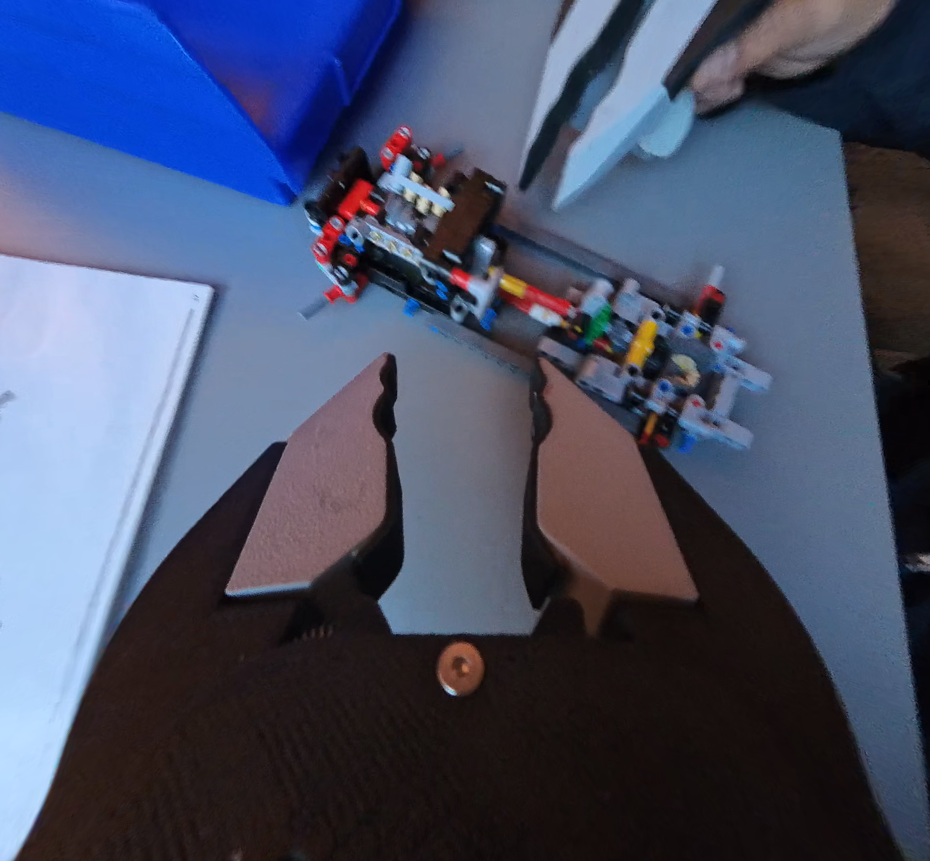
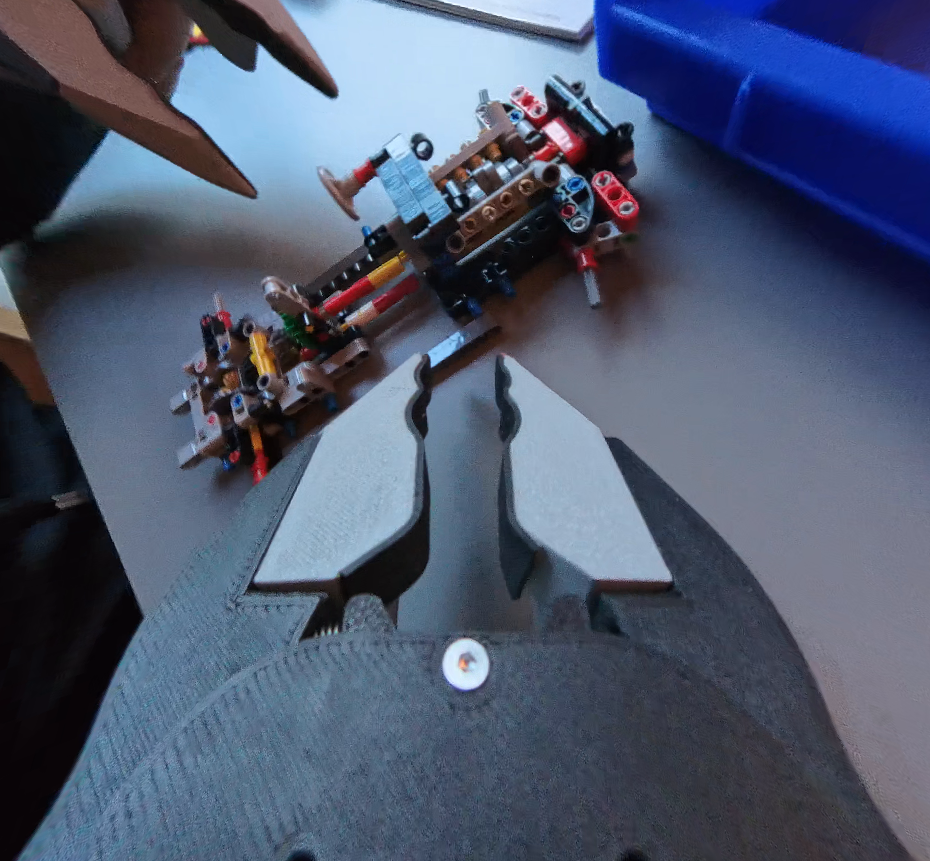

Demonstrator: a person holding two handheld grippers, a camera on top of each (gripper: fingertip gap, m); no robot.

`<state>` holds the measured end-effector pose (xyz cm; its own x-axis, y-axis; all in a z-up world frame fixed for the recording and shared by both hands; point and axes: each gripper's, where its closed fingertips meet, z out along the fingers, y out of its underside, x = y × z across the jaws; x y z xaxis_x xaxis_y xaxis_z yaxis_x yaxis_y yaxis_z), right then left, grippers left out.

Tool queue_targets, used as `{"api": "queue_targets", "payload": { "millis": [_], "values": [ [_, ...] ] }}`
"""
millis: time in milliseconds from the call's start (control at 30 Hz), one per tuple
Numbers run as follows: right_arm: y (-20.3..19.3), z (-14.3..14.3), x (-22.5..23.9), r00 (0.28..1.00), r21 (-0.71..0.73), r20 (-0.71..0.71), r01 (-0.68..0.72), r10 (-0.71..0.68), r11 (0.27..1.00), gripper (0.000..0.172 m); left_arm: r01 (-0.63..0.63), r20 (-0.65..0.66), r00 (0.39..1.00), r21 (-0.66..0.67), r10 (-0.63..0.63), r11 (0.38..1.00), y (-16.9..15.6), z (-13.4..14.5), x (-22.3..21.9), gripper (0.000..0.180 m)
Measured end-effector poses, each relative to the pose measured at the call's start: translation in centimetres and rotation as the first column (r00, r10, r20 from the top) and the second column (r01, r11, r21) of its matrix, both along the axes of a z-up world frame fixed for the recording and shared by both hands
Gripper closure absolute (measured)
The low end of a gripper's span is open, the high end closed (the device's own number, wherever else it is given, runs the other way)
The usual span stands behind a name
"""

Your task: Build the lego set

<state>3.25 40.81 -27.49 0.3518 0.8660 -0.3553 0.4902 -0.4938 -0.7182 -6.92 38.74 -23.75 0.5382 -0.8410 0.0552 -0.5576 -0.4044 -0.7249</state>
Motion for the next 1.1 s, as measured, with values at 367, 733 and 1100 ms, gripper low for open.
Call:
{"api": "queue_targets", "payload": {
  "millis": [367,733,1100],
  "values": [
    [-0.8,-1.2,-1.0,0.929,0.098,0.25,0.255,-0.272,0.962,0.147,0.24,-0.363,0.915,0.129,-0.179,0.962,3.8,-1.1,5.4,0.113],
    [0.2,-1.4,-1.1,0.914,0.135,0.183,0.34,-0.361,0.93,0.164,0.265,-0.519,0.846,0.204,-0.126,0.942,5.2,-4.0,5.9,0.121],
    [0.5,-1.2,-0.5,0.881,-0.046,0.051,0.473,-0.471,0.88,0.165,0.164,-0.474,0.88,0.227,-0.039,0.96,5.3,-4.1,6.4,0.121]
  ]
}}
